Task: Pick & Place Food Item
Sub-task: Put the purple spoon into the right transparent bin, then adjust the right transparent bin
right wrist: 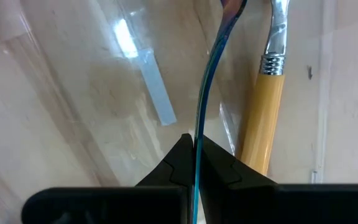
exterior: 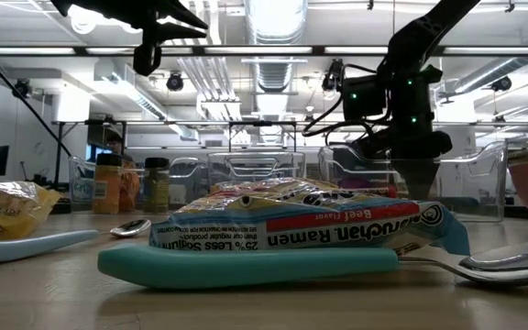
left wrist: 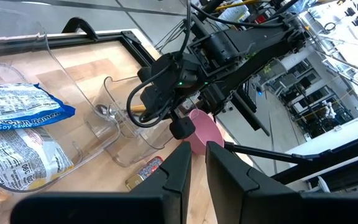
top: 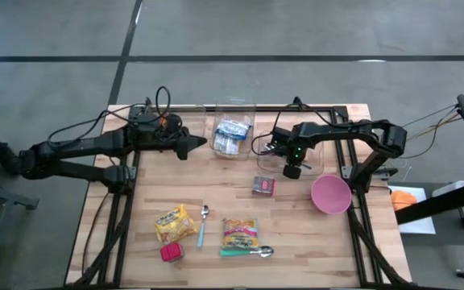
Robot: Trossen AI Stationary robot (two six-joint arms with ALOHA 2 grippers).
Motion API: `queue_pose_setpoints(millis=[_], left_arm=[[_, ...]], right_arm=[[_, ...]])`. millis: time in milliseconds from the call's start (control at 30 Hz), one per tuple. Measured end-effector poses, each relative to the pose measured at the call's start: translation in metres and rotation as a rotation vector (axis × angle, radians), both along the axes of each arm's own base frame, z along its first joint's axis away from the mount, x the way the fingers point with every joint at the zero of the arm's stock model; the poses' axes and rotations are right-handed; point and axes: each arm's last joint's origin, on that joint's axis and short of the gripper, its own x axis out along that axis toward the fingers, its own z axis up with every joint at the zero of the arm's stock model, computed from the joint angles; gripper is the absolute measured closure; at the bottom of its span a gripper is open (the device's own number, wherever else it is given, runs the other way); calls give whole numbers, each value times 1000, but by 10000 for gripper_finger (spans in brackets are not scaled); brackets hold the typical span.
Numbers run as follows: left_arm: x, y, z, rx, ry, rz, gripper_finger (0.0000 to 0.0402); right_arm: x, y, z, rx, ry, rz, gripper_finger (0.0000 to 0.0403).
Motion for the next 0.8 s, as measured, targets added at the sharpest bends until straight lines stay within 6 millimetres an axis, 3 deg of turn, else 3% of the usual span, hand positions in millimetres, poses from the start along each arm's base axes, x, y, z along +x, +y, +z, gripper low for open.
queue_pose_setpoints(millis=[433, 800], left_arm=[[0, 0, 0, 0, 0, 0, 342], [0, 0, 0, 0, 0, 0, 342]], right_arm=[[-4, 1, -5, 5, 12, -5, 391], [-5, 2, -6, 5, 17, -3, 301]])
